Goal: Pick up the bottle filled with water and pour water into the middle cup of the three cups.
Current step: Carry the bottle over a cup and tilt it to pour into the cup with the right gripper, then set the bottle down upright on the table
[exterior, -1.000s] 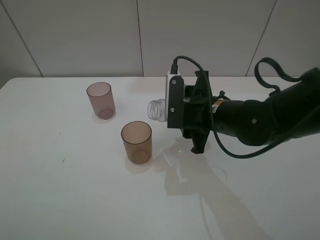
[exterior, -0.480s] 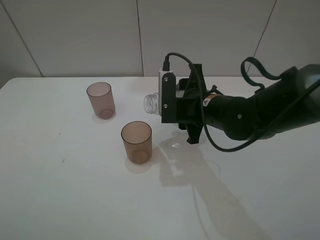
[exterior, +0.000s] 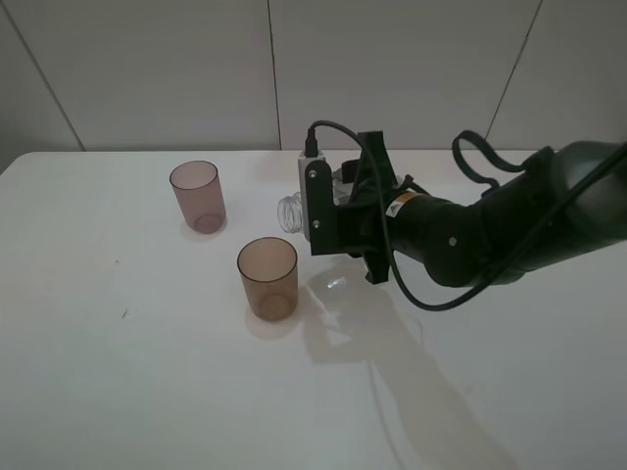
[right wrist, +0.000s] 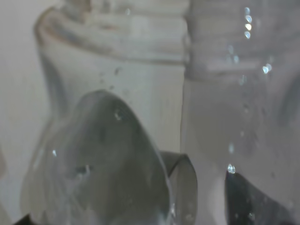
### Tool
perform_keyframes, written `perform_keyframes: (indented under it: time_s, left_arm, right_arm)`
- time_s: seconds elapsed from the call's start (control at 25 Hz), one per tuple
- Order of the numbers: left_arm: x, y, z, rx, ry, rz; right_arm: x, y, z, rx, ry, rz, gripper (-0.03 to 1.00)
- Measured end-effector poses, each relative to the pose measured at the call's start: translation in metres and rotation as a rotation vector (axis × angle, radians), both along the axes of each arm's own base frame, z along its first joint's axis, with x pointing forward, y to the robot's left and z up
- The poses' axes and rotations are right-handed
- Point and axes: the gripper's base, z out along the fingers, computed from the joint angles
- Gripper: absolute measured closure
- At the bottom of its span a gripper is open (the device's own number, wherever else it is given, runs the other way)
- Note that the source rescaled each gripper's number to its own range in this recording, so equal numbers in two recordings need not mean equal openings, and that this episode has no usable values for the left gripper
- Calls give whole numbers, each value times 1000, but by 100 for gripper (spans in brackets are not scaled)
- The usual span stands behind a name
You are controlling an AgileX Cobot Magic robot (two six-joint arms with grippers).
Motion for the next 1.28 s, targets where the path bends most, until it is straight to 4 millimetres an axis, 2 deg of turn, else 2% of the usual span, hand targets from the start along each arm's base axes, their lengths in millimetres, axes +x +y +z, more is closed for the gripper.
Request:
perform_keyframes:
  time_s: [0.36, 0.72, 1.28]
  left_arm:
    - [0, 0, 0, 0, 0, 0]
    - [0, 0, 0, 0, 0, 0]
    - [0, 0, 0, 0, 0, 0]
  right_arm:
    - [-1, 5, -7, -58, -55, 32, 97]
    - [2, 5, 0, -111, -171, 49, 97]
    - [2, 7, 3, -163, -234, 77, 97]
